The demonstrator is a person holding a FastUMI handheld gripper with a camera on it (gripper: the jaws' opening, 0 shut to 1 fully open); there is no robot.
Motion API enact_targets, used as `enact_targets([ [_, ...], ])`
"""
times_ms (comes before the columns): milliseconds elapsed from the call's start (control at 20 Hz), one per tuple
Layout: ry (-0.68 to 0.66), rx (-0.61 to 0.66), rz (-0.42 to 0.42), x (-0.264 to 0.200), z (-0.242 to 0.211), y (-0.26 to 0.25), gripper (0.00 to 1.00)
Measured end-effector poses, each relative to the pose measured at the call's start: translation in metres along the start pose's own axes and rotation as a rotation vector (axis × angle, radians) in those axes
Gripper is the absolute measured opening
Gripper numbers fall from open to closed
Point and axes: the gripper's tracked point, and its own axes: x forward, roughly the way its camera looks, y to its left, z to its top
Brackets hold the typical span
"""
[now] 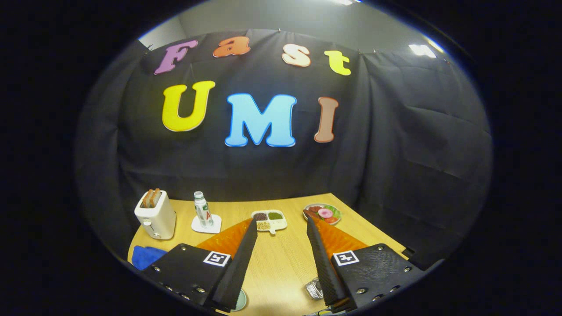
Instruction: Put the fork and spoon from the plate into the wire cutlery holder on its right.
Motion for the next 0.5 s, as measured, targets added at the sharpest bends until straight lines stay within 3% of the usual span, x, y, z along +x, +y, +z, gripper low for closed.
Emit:
enact_targets([
  [200, -0.111, -0.022, 0.06, -0.016, 0.038, 0.025, 0.71],
  [500, -0.145, -0.04, 0.113, -0.03, 0.047, 0.048, 0.7],
])
